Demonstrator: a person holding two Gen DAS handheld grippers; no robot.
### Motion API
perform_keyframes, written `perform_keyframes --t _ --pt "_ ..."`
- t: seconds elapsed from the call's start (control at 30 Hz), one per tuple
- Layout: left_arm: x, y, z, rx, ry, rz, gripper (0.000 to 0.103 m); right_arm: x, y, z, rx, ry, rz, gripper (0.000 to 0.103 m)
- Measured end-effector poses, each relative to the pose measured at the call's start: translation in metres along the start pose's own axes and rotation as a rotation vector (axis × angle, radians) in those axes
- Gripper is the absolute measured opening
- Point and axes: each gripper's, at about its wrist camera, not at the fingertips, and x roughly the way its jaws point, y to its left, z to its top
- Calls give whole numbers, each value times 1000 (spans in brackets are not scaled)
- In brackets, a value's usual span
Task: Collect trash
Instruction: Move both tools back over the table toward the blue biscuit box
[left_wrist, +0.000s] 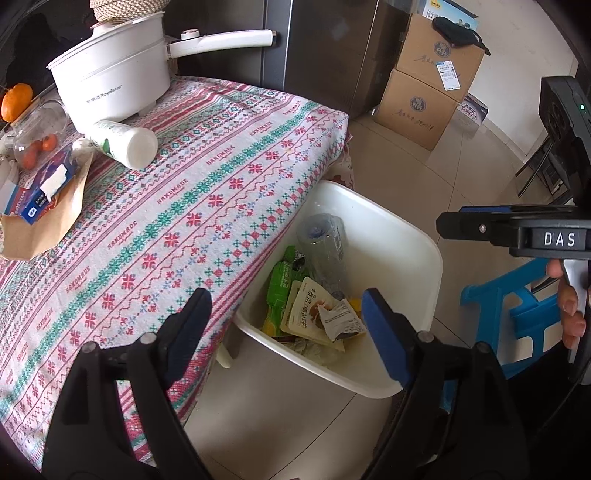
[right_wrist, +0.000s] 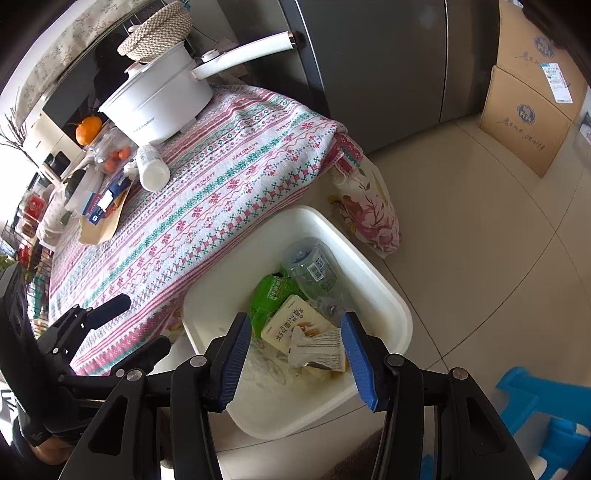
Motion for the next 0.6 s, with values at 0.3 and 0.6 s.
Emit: perform_keyframes --t 0.3,0.6 --pt "-37 61 5 -136 -43 78 91 -7 36 20 -52 -66 31 69" --pt "-59 157 23 -361 -58 226 92 6 87 46 -109 -84 51 80"
